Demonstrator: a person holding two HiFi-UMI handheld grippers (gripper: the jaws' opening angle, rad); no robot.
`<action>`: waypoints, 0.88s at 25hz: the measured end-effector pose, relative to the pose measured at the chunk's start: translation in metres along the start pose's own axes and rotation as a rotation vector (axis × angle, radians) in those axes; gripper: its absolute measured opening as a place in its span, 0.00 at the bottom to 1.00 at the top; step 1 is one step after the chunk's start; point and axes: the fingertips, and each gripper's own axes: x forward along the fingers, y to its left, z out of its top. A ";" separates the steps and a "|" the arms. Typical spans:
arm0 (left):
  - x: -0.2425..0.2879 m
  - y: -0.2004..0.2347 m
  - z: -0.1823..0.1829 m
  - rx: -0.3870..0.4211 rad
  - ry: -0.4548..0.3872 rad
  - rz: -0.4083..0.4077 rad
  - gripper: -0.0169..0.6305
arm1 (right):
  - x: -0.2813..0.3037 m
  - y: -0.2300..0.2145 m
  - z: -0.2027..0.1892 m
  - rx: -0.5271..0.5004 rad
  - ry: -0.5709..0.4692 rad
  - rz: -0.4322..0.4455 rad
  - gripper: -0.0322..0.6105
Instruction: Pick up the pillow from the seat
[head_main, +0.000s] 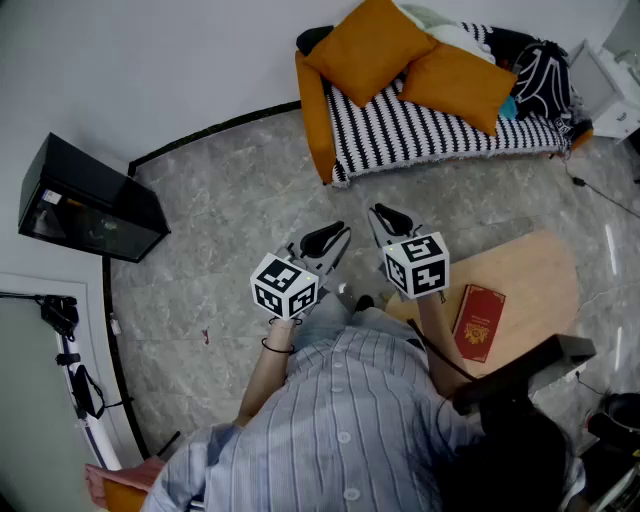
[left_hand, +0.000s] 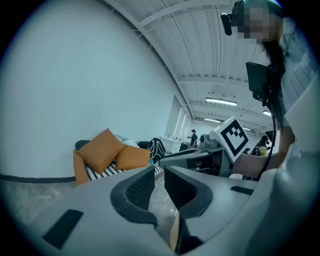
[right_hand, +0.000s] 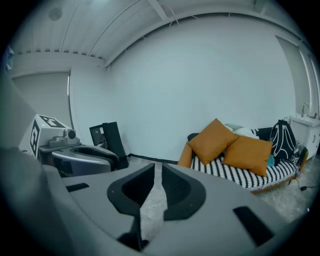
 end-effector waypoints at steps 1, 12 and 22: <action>-0.001 0.001 -0.001 -0.001 0.002 0.002 0.10 | 0.001 0.000 0.000 0.003 -0.004 0.002 0.14; 0.000 0.012 -0.008 -0.022 0.023 0.032 0.10 | 0.018 -0.002 -0.007 0.022 -0.007 0.038 0.14; 0.021 0.050 -0.001 -0.031 0.039 0.033 0.10 | 0.055 -0.021 0.007 0.051 -0.001 0.052 0.14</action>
